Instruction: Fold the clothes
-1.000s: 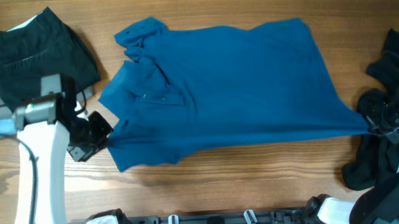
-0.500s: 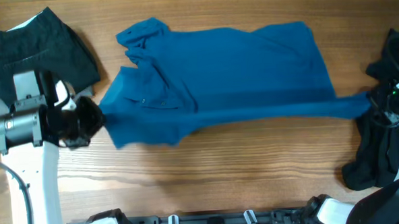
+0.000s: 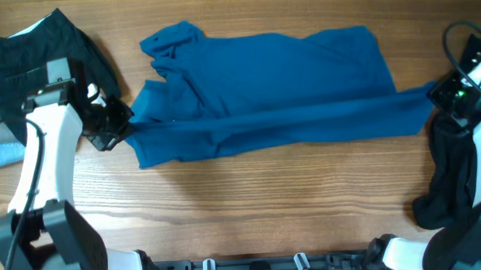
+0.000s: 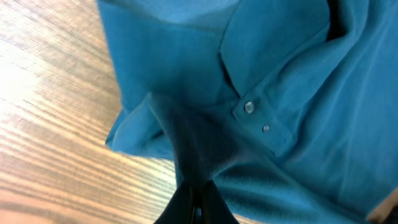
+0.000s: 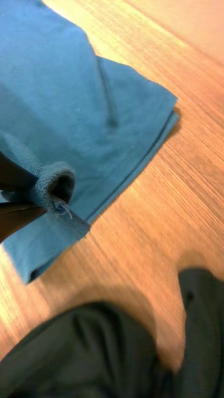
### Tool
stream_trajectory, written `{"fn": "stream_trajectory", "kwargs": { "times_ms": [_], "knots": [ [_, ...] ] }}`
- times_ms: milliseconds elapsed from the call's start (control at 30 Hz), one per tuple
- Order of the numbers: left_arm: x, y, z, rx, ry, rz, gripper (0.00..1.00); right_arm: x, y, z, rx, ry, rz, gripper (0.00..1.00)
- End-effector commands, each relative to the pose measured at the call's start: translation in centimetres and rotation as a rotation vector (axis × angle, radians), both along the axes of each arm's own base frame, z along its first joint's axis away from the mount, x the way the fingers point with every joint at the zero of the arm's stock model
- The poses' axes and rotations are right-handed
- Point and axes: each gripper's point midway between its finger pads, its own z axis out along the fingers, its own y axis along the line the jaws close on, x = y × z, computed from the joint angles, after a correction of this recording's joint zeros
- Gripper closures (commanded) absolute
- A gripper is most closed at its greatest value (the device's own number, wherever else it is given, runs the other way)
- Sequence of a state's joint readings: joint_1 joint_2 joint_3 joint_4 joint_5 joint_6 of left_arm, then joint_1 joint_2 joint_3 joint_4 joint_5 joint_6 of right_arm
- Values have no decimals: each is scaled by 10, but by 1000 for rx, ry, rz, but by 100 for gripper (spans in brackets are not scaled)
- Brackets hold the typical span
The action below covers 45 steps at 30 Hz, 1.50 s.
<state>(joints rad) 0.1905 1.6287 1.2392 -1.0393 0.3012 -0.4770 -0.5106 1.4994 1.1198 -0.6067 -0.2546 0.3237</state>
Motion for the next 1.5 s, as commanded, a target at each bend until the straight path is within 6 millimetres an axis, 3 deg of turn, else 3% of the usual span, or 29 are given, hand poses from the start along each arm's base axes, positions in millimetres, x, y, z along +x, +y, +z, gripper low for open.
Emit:
{"fn": "stream_trajectory", "kwargs": {
  "times_ms": [0, 100, 233, 433, 600, 633, 667, 700, 767, 933, 1000, 1133, 1267, 1367, 1467],
  "knots": [
    [18, -11, -9, 12, -21, -38, 96, 19, 4, -18, -8, 11, 43, 91],
    [23, -18, -18, 43, -15, -69, 96, 34, 9, -35, -4, 17, 68, 91],
    [21, -4, -23, 134, 17, -5, 96, 47, 4, -51, -6, 7, 67, 91],
    [20, -4, -25, 132, 27, 13, 96, 51, 8, -79, 39, 45, 85, 91],
    [20, -4, -25, 132, 27, 13, 93, 61, 18, -82, 60, 15, 123, 90],
    [20, -4, -25, 132, 27, 13, 69, 63, 18, -81, 56, 6, 125, 78],
    [19, -4, -25, 131, 31, 11, 33, 64, 18, -81, 55, 5, 126, 62],
    [17, -5, -25, 131, 40, 9, 16, 63, 18, -81, 55, 6, 126, 53],
    [10, -6, -26, 130, 68, -1, 2, 60, 18, -83, 57, 21, 122, 31],
    [-7, -7, -31, 124, 135, -5, 0, 16, 0, -107, -30, 254, 18, 28],
    [-19, -8, -43, 121, 170, -8, 0, -4, -4, -116, -60, 339, -3, 26],
    [-32, -10, -69, 117, 188, -8, 1, -22, 1, -133, -51, 392, -7, 24],
    [-42, -11, -86, 114, 194, -9, 3, -31, 7, -144, -33, 407, 0, 39],
    [-43, -11, -96, 116, 177, -8, 7, -36, 10, -149, -28, 419, 1, 41],
    [-40, -11, -99, 118, 158, -7, 18, -37, 13, -151, -13, 413, 9, 53]
  ]
}}
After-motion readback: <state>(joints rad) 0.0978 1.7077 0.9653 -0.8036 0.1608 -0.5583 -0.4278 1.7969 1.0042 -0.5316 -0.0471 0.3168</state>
